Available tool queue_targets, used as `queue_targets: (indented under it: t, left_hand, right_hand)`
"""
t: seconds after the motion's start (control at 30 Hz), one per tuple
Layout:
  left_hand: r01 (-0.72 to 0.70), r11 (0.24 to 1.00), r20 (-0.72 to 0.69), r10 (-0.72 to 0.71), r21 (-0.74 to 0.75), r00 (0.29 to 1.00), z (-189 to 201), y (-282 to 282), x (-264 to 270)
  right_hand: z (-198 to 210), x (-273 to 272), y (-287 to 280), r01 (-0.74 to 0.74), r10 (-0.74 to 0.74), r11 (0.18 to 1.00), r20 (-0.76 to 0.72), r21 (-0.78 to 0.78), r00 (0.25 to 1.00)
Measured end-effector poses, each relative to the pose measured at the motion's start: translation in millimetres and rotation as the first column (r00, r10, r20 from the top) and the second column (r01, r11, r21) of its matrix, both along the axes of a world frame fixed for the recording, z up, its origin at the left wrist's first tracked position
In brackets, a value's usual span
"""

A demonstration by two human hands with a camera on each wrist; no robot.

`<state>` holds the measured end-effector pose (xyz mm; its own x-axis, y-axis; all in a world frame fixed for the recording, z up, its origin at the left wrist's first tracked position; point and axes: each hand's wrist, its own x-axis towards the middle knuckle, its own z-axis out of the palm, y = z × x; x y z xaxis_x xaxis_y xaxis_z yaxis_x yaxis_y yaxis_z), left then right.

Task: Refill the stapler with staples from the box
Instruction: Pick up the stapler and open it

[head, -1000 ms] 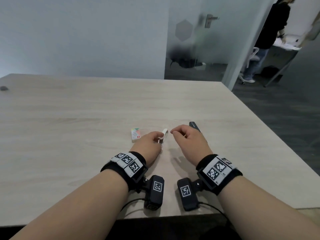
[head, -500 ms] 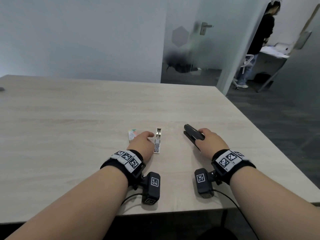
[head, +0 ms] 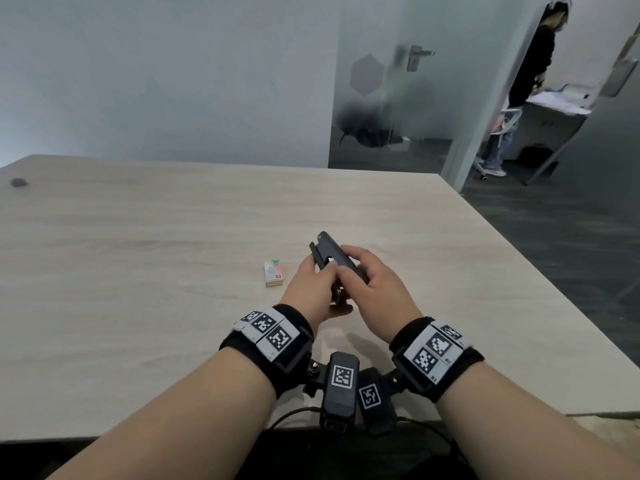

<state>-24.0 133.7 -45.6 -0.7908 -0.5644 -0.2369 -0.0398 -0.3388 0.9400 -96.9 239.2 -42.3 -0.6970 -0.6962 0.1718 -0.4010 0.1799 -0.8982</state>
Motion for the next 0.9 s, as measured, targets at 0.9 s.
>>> queue_targets:
  t: [0.9]
  left_hand:
    - [0.366,0.925,0.025,-0.370,0.098,0.929,-7.3,-8.9,31.0]
  right_hand:
    - [-7.1,-40.0,-4.4,0.215,-0.005,0.938,0.608,-0.272,0.794]
